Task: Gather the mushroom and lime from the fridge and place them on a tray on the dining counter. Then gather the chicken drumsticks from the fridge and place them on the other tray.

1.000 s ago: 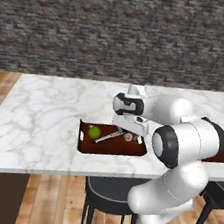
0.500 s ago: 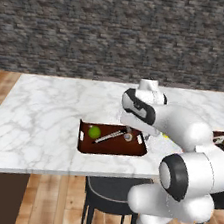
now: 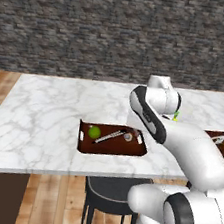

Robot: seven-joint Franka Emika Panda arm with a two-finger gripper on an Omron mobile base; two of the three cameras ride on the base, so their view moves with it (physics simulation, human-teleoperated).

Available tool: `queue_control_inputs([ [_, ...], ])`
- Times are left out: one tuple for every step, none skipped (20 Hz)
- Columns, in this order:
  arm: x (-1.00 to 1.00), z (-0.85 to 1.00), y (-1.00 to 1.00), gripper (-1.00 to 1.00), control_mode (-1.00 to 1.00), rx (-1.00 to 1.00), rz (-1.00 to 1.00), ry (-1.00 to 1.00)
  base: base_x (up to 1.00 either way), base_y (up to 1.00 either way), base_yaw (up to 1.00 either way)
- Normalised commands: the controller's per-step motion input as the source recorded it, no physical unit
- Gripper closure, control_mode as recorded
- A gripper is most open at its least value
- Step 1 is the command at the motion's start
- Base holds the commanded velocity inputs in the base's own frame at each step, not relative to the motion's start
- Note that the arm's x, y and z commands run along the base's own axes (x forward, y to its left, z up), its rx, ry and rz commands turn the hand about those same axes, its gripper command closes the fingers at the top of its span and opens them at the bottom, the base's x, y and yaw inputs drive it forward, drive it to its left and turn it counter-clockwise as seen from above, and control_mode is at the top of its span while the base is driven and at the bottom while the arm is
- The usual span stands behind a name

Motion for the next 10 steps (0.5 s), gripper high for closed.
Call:
queue_control_inputs([
  [-0.82, 0.11, 0.08, -1.0, -1.0, 0.0, 0.2, 0.0, 0.0, 0.0, 0.0],
  [-0.79, 0.09, 0.12, -1.0, -1.0, 0.0, 0.2, 0.0, 0.0, 0.0, 0.0],
  [-0.81, 0.1, 0.13, -1.0, -1.0, 0.0, 0.21, 0.0, 0.0, 0.0, 0.0],
  [-0.8, 0.1, 0.11, -1.0, -1.0, 0.0, 0.21, 0.0, 0.0, 0.0, 0.0],
  [-0.78, 0.13, 0.11, -1.0, -1.0, 0.0, 0.22, 0.0, 0.0, 0.0, 0.0],
  [-0.75, 0.17, 0.09, -1.0, -1.0, 0.0, 0.22, 0.0, 0.0, 0.0, 0.0],
  [-0.76, 0.18, 0.09, -1.0, -1.0, 0.0, 0.22, -0.01, 0.0, 0.0, 0.0],
  [-0.76, 0.22, 0.09, -1.0, -1.0, 0.0, 0.21, -0.03, 0.0, 0.0, 0.0],
  [-0.79, 0.21, 0.09, -1.0, -1.0, 0.0, 0.21, -0.04, 0.0, 0.0, 0.0],
  [-0.8, 0.22, 0.1, -1.0, -1.0, 0.0, 0.21, -0.05, 0.0, 0.0, 0.0],
])
